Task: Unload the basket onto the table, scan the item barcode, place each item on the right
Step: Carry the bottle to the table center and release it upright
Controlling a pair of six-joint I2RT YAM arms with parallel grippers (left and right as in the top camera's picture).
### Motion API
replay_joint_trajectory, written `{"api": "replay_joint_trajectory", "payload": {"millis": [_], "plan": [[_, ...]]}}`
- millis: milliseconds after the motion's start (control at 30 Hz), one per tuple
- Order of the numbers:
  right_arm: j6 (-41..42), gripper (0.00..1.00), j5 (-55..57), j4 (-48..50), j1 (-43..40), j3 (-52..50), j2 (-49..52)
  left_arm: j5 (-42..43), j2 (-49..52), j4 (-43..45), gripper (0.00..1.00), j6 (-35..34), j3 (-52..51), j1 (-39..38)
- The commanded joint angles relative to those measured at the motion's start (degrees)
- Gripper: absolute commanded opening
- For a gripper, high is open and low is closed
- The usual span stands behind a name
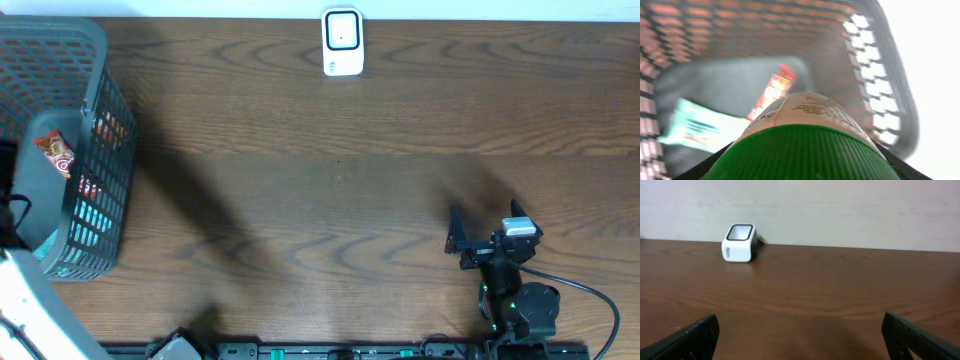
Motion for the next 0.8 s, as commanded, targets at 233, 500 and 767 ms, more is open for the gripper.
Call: {"api": "replay_joint_trajectory", "payload": {"millis": [233, 500, 767], "plan": [[-0.02, 0.99, -0.13, -0.07, -0.5, -0.2, -0.31, 18.29, -2.36, 0.37, 0.7, -9.11, 0.59, -17.07], [-0.02, 0.99, -0.13, -0.07, -0.5, -0.2, -0.31, 0.85, 4.92, 0.66, 0.7, -11.96, 0.59, -45.55], [-0.04, 0.99, -0.13, -0.07, -0.5, -0.2, -0.31, -11.65, 21.97, 0.0, 0.7, -22.05, 0.59, -64.83]]}}
